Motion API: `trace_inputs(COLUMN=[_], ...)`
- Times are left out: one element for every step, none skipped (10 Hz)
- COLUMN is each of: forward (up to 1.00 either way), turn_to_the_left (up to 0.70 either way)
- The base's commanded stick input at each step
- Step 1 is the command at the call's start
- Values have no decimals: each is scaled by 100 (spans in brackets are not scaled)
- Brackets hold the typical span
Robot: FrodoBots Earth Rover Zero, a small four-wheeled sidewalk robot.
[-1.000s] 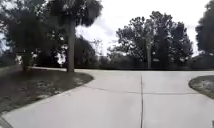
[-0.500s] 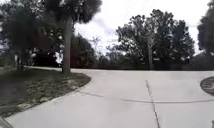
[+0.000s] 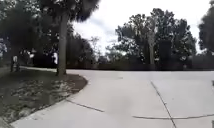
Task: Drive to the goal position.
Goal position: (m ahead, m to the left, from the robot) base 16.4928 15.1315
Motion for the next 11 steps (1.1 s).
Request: trace_inputs(forward=[85,85,85,85,85,85,85,85,85,85,85], turn_to_the_left=[0,0,0,0,0,0,0,0,0,0,0])
